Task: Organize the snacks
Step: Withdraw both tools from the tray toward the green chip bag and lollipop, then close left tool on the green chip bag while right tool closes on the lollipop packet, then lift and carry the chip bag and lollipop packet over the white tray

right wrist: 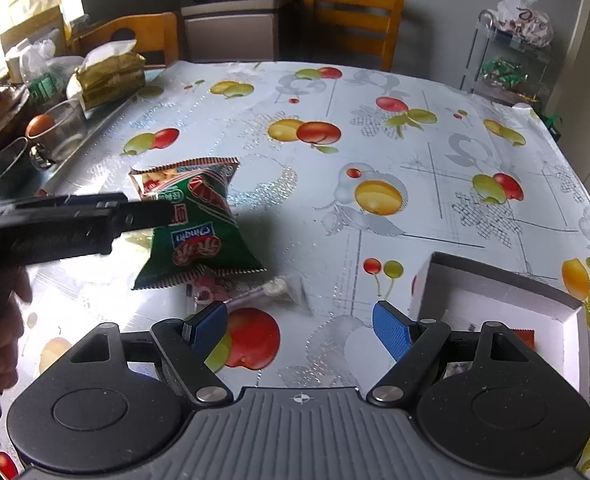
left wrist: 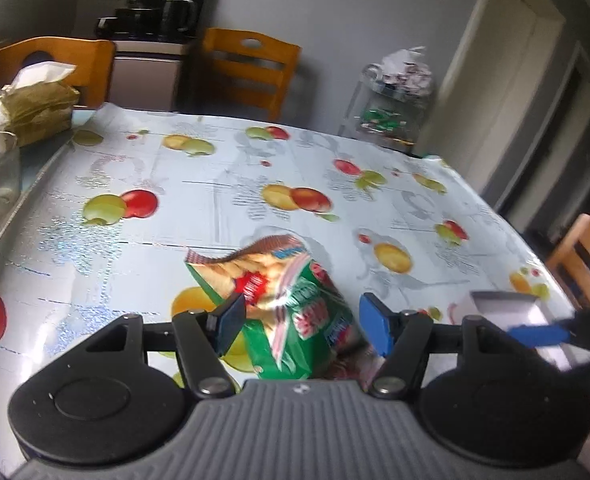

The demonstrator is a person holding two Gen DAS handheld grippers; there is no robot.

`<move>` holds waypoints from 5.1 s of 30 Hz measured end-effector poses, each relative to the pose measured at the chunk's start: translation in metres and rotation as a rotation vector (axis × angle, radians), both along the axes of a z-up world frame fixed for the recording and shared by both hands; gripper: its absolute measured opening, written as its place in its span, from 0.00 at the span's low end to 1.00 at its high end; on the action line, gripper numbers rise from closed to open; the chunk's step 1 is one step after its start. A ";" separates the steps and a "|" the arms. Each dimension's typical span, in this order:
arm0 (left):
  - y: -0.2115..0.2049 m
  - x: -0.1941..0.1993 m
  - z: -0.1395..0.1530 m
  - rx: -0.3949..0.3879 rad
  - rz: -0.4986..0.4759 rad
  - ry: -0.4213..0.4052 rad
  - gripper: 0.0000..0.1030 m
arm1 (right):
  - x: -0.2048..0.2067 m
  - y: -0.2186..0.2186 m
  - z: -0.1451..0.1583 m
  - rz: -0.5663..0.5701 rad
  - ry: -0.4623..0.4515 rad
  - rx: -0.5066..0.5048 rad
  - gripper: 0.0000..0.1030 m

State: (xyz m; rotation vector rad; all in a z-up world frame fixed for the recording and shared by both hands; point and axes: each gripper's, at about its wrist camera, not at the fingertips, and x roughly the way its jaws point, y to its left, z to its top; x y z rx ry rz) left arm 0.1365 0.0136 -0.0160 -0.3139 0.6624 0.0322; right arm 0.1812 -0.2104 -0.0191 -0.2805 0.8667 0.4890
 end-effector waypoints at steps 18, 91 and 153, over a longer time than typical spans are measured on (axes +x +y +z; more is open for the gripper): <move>0.012 0.039 -0.032 -0.154 0.157 0.106 0.81 | 0.002 -0.005 -0.001 0.003 0.014 -0.016 0.78; 0.069 -0.006 -0.027 -0.093 0.134 0.123 0.52 | 0.039 0.075 -0.058 0.017 0.138 0.023 0.34; -0.047 -0.037 0.036 -0.026 -0.123 0.005 0.46 | -0.024 -0.041 0.029 -0.105 -0.032 0.230 0.09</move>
